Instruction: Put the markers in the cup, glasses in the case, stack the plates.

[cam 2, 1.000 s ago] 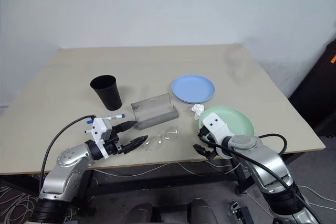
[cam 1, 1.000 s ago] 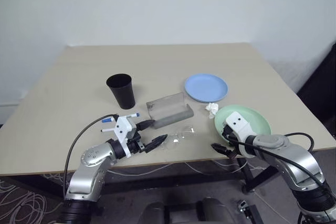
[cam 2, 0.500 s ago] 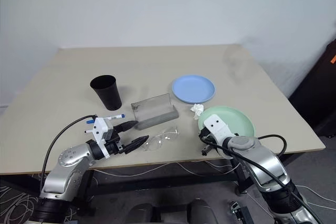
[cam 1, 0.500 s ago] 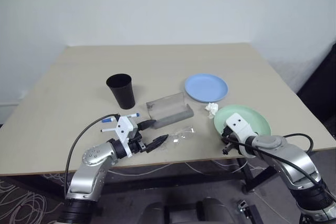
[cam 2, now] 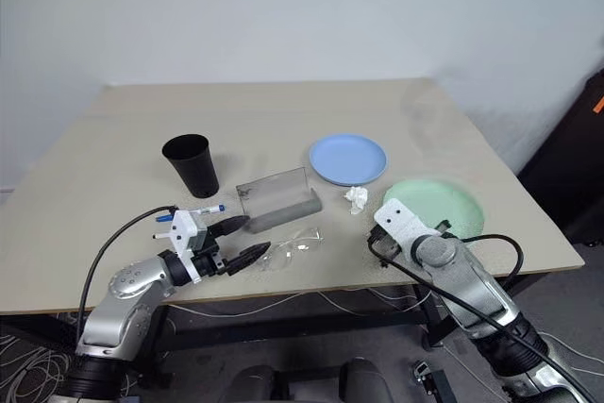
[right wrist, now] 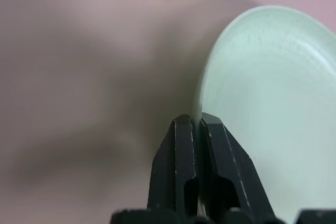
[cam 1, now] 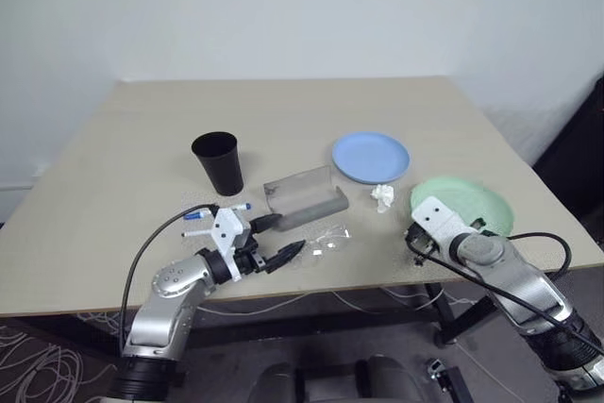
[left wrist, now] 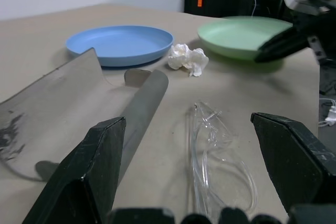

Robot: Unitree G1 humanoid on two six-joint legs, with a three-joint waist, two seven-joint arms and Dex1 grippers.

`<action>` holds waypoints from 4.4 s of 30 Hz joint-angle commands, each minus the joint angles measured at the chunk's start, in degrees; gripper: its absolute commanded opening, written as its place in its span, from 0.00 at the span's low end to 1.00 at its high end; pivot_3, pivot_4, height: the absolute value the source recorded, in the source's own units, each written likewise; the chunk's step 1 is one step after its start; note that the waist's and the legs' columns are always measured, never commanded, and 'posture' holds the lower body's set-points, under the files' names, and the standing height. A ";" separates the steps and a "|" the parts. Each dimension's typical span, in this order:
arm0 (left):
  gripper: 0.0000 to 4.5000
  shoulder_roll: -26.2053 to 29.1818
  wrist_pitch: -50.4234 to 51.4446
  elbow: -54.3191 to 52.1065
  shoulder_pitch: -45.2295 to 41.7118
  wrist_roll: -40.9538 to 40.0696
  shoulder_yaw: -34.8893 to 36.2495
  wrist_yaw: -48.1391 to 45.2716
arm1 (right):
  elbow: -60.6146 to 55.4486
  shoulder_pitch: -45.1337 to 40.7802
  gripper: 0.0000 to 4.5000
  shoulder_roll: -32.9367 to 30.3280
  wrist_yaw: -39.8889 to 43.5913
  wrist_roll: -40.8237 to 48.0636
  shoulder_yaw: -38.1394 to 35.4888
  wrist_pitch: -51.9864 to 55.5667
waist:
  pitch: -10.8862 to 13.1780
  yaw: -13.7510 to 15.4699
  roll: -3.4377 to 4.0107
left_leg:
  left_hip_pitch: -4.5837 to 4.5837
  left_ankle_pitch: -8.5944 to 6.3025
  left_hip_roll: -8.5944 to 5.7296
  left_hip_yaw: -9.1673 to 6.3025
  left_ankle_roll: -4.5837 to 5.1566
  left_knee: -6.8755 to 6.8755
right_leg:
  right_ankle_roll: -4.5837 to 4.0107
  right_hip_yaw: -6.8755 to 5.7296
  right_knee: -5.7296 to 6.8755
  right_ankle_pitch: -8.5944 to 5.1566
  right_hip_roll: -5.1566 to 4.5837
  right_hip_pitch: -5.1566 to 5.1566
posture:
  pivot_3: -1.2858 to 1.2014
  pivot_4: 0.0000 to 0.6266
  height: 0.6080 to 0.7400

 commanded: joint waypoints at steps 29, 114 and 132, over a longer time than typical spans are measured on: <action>0.90 -1.12 -2.69 -3.43 0.50 1.13 1.06 5.08 | 84.50 -46.56 0.70 18.06 17.50 -8.77 -3.16 -77.41 | 0.03 -0.40 0.07 | 0.38 -0.15 0.21 0.67 -0.08 0.07 | -0.31 0.34 0.15 0.39 0.85 0.16 | 0.52 0.00 1.00; 0.90 5.15 0.98 5.56 -12.69 1.89 -0.54 -2.52 | 62.20 -28.71 0.74 19.44 31.60 2.42 -15.03 -54.51 | 0.05 -0.28 0.31 | 0.42 -0.08 0.23 0.67 -0.20 0.40 | -0.34 0.39 0.69 0.39 0.91 0.08 | 0.52 0.00 1.00; 0.90 11.34 10.98 29.08 -38.25 9.20 -16.03 -31.78 | 32.56 -7.52 0.74 18.63 28.45 4.13 -12.35 -51.64 | 0.09 -0.08 0.30 | 0.41 0.00 0.23 0.63 -0.34 0.39 | -0.35 0.41 0.76 0.38 0.96 0.01 | 0.52 0.00 1.00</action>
